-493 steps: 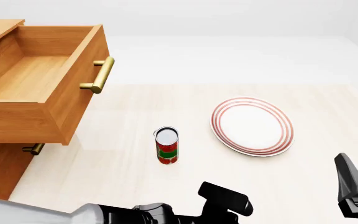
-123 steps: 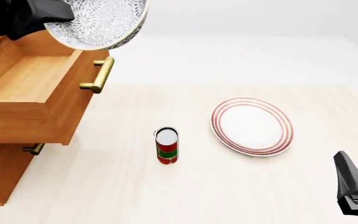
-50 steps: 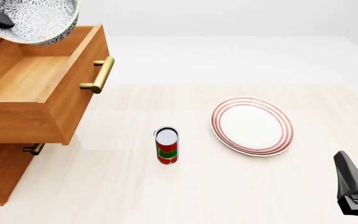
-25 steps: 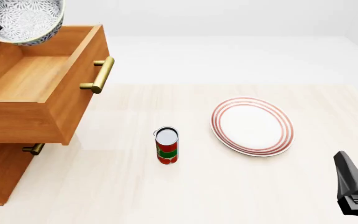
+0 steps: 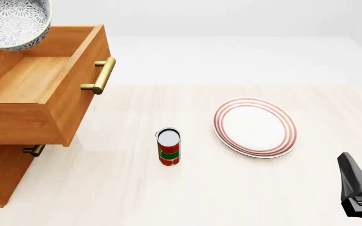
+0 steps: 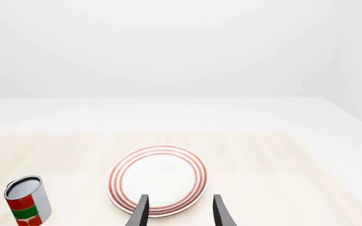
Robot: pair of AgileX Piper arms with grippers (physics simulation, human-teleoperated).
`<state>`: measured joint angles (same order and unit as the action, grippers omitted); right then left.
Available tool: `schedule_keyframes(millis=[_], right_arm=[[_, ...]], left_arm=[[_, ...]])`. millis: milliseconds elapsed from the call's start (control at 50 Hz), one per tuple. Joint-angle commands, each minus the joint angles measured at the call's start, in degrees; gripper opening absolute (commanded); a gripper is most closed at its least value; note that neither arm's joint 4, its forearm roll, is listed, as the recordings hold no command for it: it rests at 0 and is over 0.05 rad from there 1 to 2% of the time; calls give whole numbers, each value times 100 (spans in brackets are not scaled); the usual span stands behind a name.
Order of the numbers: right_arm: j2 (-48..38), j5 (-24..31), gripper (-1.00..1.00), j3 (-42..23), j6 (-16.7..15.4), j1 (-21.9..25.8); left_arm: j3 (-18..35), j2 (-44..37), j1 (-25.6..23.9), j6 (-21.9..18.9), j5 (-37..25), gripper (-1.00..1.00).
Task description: Put the bowl in the top drawer of the cabinet.
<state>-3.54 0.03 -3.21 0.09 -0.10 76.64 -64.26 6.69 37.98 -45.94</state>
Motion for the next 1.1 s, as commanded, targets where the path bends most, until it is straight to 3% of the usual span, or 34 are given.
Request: schedule_keyframes(millis=[20, 400, 1100], right_arm=[[-1, 0, 100, 0, 0, 0], [2, 1, 100, 0, -1, 0], [2, 1, 100, 0, 0, 0]], left_arm=[[188, -159, 162, -179, -34, -100], [372, -601, 244, -441, 33, -100], [94, -835, 284, -671, 259, -100]])
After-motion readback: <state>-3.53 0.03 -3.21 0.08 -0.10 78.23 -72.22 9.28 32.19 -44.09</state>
